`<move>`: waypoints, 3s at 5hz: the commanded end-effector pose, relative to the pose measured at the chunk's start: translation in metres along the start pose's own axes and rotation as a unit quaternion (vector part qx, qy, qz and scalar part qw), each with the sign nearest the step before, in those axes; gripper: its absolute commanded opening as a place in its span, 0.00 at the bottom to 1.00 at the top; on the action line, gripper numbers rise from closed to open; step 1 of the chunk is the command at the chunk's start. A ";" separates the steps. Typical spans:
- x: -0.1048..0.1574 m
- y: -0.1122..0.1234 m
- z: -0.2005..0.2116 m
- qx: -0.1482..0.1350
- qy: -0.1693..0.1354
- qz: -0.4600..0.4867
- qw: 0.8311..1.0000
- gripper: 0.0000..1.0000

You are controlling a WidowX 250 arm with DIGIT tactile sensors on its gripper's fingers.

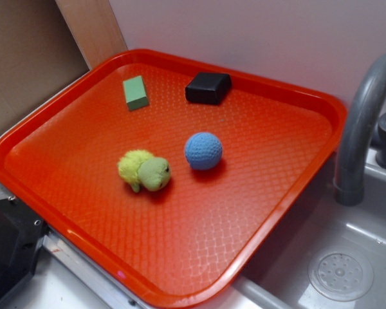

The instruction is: Grab the blue ball.

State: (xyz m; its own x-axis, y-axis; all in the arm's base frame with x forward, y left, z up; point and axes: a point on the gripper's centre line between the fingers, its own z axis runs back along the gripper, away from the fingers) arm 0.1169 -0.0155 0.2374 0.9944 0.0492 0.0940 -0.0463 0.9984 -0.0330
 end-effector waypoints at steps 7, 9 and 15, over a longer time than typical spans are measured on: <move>0.077 -0.085 -0.098 -0.051 0.035 -0.271 0.961 1.00; 0.116 -0.138 -0.155 -0.034 0.020 -0.326 0.945 1.00; 0.097 -0.124 -0.172 0.019 0.051 -0.228 0.972 0.00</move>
State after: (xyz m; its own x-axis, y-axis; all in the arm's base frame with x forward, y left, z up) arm 0.2294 -0.1364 0.0663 0.9088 -0.4120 -0.0665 0.4143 0.9098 0.0244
